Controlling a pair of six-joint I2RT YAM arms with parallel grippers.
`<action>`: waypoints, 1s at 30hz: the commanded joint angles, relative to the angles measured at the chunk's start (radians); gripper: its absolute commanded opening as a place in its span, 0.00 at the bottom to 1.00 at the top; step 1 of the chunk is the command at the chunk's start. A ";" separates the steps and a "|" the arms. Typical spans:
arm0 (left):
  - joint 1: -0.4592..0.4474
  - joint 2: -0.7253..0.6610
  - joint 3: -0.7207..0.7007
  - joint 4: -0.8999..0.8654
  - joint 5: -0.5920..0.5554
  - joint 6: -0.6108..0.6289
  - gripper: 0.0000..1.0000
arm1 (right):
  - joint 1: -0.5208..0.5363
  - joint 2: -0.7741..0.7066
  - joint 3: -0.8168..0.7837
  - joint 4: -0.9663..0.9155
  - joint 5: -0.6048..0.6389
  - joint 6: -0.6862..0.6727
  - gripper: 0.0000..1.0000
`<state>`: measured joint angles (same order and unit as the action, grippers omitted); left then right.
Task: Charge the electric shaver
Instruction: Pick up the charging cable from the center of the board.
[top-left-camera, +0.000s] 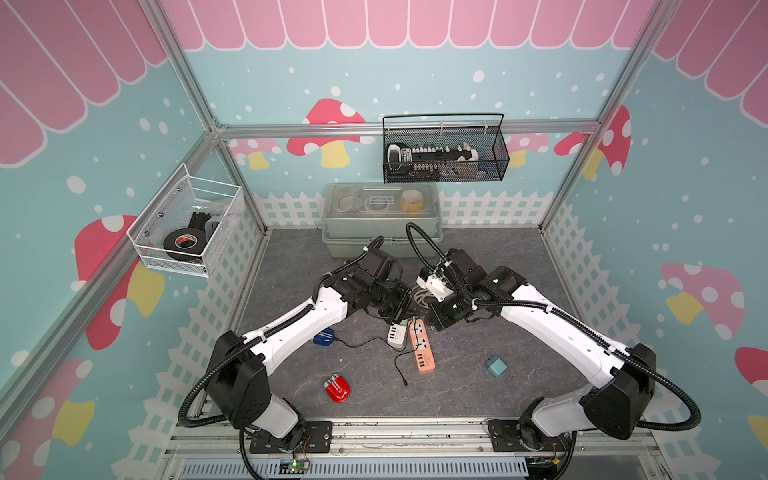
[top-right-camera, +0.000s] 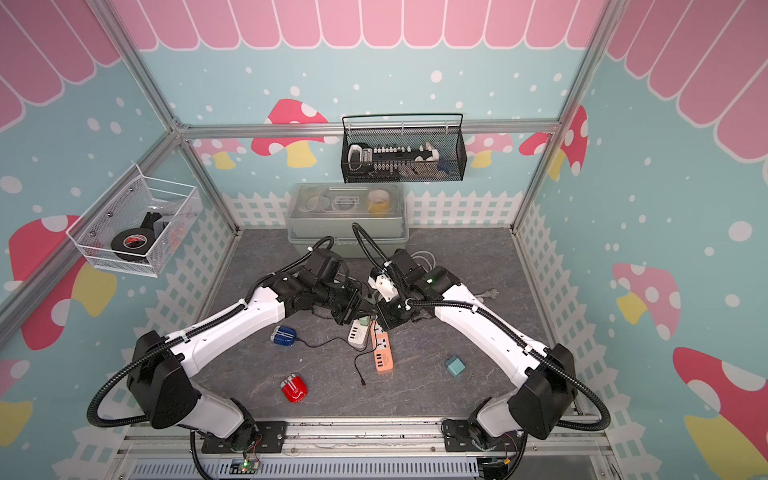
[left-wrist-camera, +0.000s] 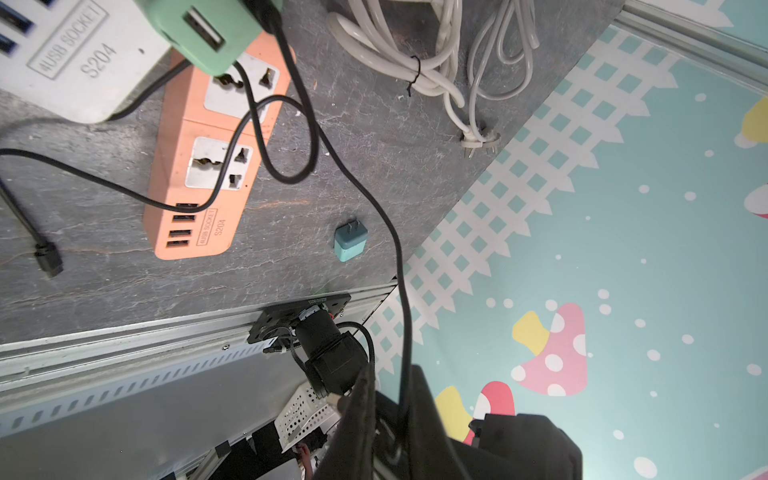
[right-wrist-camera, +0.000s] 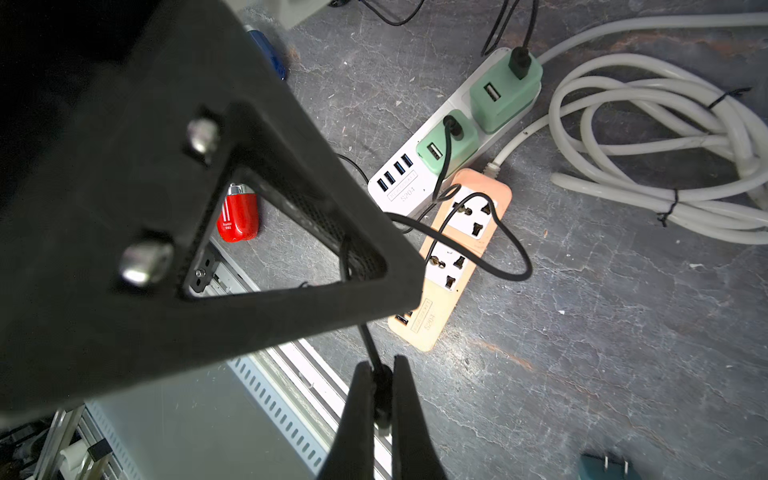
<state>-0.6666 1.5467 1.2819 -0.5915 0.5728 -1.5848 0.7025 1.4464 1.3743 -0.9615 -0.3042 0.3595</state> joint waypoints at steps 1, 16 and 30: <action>-0.009 0.017 0.036 -0.013 0.016 0.019 0.01 | -0.012 0.003 0.032 0.002 -0.003 -0.018 0.00; 0.041 -0.156 -0.203 0.617 -0.229 -0.242 0.00 | -0.249 -0.185 -0.315 0.713 -0.379 0.951 0.47; 0.052 -0.188 -0.354 0.848 -0.359 -0.237 0.00 | -0.247 -0.354 -0.642 1.257 0.023 1.780 0.58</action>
<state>-0.6159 1.3731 0.9485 0.1566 0.2531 -1.7859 0.4522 1.1084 0.7238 0.1738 -0.3843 1.9602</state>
